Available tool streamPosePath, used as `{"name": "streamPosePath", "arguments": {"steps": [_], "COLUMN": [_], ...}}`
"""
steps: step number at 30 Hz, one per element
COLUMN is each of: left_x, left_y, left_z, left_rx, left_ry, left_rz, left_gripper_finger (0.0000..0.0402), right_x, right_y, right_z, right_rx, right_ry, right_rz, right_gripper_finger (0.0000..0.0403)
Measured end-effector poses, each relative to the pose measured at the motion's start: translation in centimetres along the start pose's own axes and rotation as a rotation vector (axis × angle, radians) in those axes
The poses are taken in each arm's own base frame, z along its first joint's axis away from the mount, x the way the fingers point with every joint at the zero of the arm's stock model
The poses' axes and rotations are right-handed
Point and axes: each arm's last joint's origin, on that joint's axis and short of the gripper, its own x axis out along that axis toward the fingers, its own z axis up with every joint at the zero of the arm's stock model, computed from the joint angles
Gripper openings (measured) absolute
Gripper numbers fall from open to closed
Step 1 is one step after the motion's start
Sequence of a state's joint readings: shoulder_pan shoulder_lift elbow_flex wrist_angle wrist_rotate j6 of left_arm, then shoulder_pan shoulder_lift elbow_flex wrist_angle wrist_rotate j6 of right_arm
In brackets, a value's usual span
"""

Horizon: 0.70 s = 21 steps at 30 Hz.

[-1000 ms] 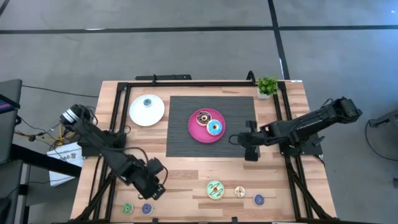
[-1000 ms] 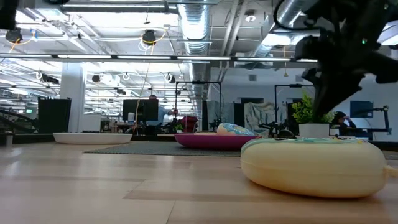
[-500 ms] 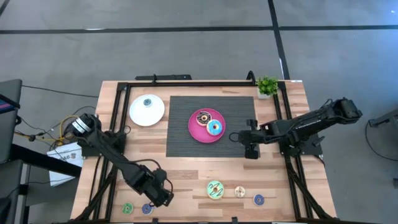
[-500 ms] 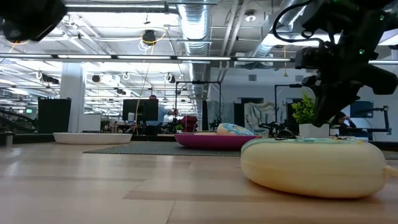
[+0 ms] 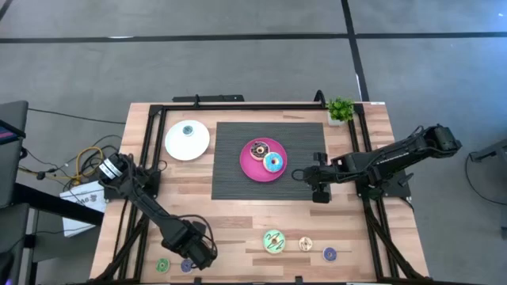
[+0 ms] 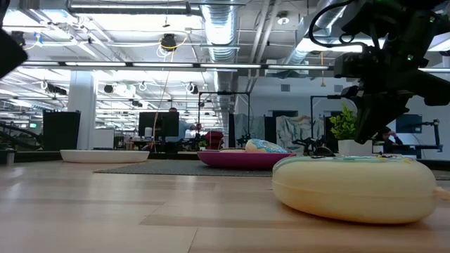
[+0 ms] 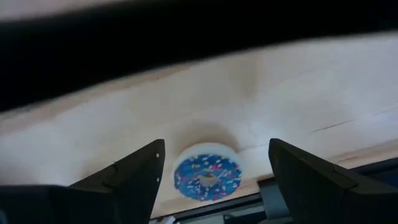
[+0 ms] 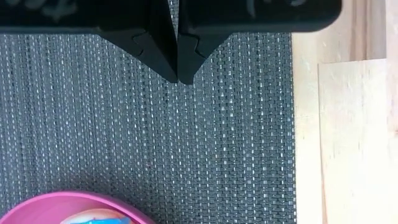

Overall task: Pick & Place donuts
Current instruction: Put the left small violet donut on the white plate

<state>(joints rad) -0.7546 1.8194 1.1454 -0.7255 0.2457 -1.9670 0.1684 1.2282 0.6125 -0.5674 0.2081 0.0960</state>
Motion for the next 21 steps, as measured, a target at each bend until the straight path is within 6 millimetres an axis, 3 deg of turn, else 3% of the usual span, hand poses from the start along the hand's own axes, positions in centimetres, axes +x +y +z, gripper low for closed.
{"name": "streamPosePath", "arguments": {"steps": [7, 16, 21], "left_x": [0.4, 0.6, 1.7], "left_y": [0.6, 0.8, 0.5], "left_z": [-1.7, -2.3, -2.6], "left_rx": [-0.072, -0.110, -0.114], "left_ry": [-0.015, -0.025, -0.006], "left_rz": [-0.017, -0.028, -0.032], "left_gripper_finger": [0.0281, 0.0281, 0.0281], "right_x": [0.0, 0.0, 0.0], "right_y": [0.0, 0.0, 0.0], "right_z": [0.0, 0.0, 0.0], "right_rx": [0.001, -0.001, -0.001], "right_ry": [0.000, 0.000, 0.000], "right_rz": [0.000, -0.001, -0.001], "right_gripper_finger": [0.0001, 0.0001, 0.0001]}}
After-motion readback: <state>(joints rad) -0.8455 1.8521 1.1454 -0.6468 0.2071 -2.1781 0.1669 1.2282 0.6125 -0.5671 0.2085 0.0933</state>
